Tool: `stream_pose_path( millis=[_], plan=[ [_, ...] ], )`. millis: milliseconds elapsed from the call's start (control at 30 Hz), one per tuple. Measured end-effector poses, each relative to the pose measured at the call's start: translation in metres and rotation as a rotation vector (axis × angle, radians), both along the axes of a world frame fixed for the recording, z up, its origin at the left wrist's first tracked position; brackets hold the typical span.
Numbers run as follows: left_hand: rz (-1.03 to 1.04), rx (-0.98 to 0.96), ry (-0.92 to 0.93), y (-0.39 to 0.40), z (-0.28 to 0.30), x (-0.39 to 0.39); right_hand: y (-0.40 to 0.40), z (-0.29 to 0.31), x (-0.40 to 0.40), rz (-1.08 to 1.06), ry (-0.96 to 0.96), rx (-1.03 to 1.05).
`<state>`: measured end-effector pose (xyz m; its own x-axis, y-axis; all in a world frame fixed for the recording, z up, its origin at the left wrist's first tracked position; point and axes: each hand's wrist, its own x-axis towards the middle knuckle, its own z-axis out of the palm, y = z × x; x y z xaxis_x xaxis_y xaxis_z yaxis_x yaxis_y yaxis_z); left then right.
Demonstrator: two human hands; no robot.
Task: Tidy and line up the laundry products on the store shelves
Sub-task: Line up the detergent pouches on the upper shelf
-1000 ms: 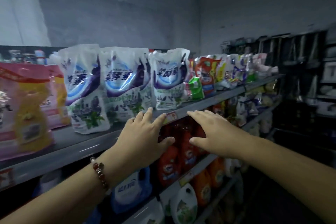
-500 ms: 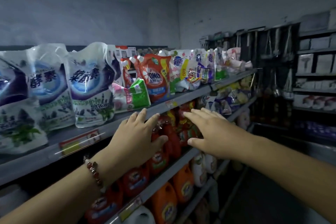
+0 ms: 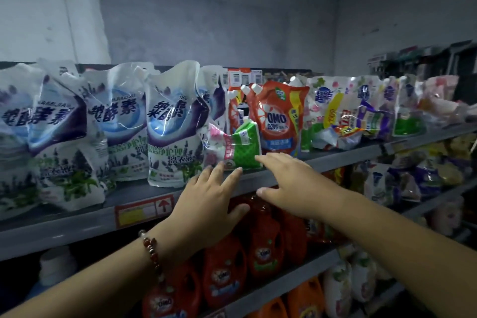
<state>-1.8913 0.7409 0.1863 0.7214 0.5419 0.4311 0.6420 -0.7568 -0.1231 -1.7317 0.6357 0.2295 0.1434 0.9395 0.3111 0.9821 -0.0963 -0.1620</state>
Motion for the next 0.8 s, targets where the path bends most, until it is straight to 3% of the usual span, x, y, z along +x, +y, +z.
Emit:
stream_pose_path(
  millis=[233, 367, 467, 600, 800],
  plan=[
    [0.073, 0.005, -0.029, 0.048, -0.003, 0.023, 0.08, 0.041, 0.017, 0.127, -0.049, 0.111],
    [0.135, -0.026, 0.02, 0.059, -0.013, 0.047, 0.125, 0.054, 0.034, 0.131, -0.028, 0.064],
    [0.221, -0.014, 0.02, 0.061, -0.018, 0.065, 0.155, 0.056, 0.048, 0.145, -0.15, -0.002],
    [0.347, -0.098, -0.059, 0.063, -0.023, 0.083, 0.191, 0.057, 0.056, 0.181, -0.276, -0.055],
    [0.482, -0.171, -0.165, 0.053, -0.032, 0.11, 0.227, 0.062, 0.061, 0.211, -0.253, -0.042]
  ],
)
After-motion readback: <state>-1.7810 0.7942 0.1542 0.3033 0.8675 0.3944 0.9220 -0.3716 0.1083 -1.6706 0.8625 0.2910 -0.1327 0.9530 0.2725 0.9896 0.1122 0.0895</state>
